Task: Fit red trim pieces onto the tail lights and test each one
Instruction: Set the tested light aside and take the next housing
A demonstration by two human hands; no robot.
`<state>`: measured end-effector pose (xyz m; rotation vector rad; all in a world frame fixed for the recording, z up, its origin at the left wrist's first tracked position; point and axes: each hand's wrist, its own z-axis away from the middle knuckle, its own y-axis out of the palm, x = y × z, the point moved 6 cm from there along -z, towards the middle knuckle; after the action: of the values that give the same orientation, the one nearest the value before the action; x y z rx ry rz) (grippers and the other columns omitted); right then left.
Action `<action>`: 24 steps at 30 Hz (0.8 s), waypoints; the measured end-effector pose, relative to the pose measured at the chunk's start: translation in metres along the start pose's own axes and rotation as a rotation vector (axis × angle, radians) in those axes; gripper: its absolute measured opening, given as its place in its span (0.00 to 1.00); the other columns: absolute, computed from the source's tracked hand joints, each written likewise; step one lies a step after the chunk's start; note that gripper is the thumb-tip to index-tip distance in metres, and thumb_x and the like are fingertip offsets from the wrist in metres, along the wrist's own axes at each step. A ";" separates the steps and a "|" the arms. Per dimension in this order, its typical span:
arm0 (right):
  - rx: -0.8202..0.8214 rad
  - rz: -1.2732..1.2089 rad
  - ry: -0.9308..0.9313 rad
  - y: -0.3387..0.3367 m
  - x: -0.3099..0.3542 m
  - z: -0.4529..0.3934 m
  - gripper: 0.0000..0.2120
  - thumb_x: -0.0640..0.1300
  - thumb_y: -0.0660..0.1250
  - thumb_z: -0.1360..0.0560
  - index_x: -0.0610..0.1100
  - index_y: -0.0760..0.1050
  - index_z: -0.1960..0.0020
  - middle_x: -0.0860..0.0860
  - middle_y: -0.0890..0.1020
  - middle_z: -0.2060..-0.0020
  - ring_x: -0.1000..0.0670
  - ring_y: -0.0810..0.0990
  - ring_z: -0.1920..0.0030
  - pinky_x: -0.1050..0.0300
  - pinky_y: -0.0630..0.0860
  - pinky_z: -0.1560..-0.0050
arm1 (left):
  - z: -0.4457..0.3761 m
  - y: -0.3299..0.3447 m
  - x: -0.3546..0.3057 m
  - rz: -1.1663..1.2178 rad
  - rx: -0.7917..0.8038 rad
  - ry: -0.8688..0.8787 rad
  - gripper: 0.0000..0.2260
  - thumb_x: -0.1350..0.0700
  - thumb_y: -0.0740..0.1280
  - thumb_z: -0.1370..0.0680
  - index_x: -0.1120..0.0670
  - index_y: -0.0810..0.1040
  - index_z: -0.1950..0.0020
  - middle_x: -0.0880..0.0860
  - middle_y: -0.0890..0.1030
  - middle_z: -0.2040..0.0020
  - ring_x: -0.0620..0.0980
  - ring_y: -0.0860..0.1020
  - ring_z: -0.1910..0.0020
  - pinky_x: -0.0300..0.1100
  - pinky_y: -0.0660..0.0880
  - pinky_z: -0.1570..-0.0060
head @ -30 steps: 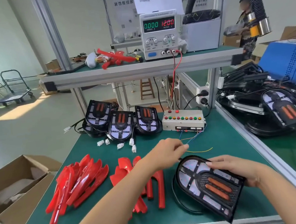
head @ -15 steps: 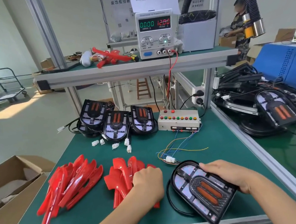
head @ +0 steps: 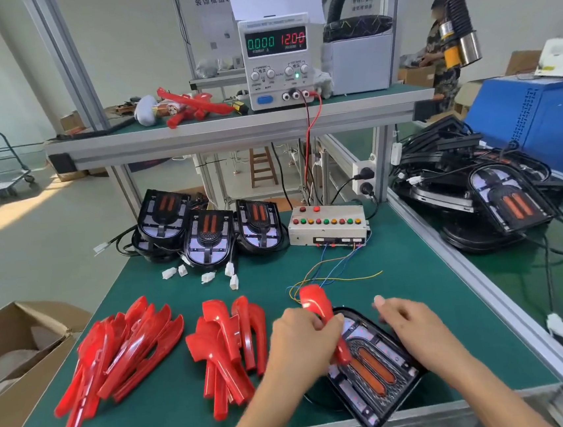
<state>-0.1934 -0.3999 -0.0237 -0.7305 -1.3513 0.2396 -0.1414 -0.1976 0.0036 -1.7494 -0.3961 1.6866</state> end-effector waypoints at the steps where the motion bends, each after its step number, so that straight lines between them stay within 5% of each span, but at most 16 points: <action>1: -0.112 -0.009 -0.075 -0.011 0.009 0.009 0.22 0.64 0.60 0.21 0.48 0.83 0.51 0.52 0.86 0.53 0.51 0.83 0.48 0.60 0.76 0.49 | 0.002 0.012 -0.001 0.111 0.034 -0.022 0.23 0.41 0.70 0.26 0.54 0.73 0.74 0.57 0.78 0.77 0.53 0.78 0.78 0.40 0.73 0.74; 4: -0.182 -0.014 -0.277 -0.024 0.036 0.039 0.03 0.54 0.70 0.24 0.61 0.81 0.51 0.62 0.83 0.55 0.59 0.81 0.51 0.72 0.71 0.53 | 0.002 0.040 -0.005 0.323 0.059 -0.092 0.22 0.40 0.70 0.26 0.51 0.74 0.75 0.54 0.77 0.79 0.48 0.75 0.81 0.35 0.68 0.76; 8: -0.123 0.200 -0.351 -0.016 0.049 0.066 0.15 0.52 0.76 0.28 0.63 0.78 0.45 0.62 0.80 0.56 0.59 0.79 0.52 0.66 0.73 0.49 | 0.003 0.055 -0.015 0.371 -0.057 -0.078 0.23 0.39 0.69 0.27 0.50 0.70 0.76 0.47 0.68 0.78 0.47 0.65 0.76 0.41 0.66 0.71; 14: -0.389 0.323 -0.340 -0.011 0.048 0.076 0.07 0.44 0.80 0.30 0.50 0.83 0.55 0.53 0.80 0.64 0.46 0.81 0.61 0.49 0.77 0.64 | 0.014 0.055 -0.023 0.333 -0.112 -0.004 0.23 0.37 0.67 0.28 0.51 0.69 0.74 0.48 0.66 0.77 0.47 0.63 0.74 0.46 0.71 0.67; 17: -0.527 0.350 -0.406 -0.009 0.052 0.085 0.02 0.44 0.76 0.29 0.47 0.84 0.57 0.52 0.78 0.67 0.43 0.81 0.65 0.52 0.74 0.69 | 0.017 0.046 -0.029 0.234 -0.122 0.063 0.28 0.32 0.64 0.28 0.55 0.68 0.73 0.50 0.66 0.79 0.50 0.63 0.74 0.44 0.66 0.69; 19: -0.546 0.290 -0.372 -0.016 0.042 0.083 0.06 0.39 0.80 0.29 0.47 0.86 0.55 0.53 0.79 0.66 0.45 0.81 0.64 0.55 0.73 0.64 | 0.014 0.032 -0.026 0.196 -0.127 0.093 0.30 0.30 0.61 0.26 0.56 0.72 0.70 0.51 0.74 0.77 0.54 0.72 0.72 0.45 0.73 0.67; 24: -0.500 0.201 -0.321 -0.030 0.018 0.087 0.12 0.37 0.82 0.34 0.46 0.87 0.53 0.55 0.78 0.62 0.53 0.76 0.59 0.65 0.71 0.58 | -0.028 -0.021 0.007 0.191 -0.303 0.079 0.22 0.44 0.60 0.17 0.61 0.78 0.59 0.57 0.83 0.64 0.62 0.80 0.58 0.55 0.76 0.52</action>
<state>-0.2782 -0.3834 0.0119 -1.2921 -1.6674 0.1829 -0.1091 -0.1849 0.0096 -2.1256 -0.4817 1.7536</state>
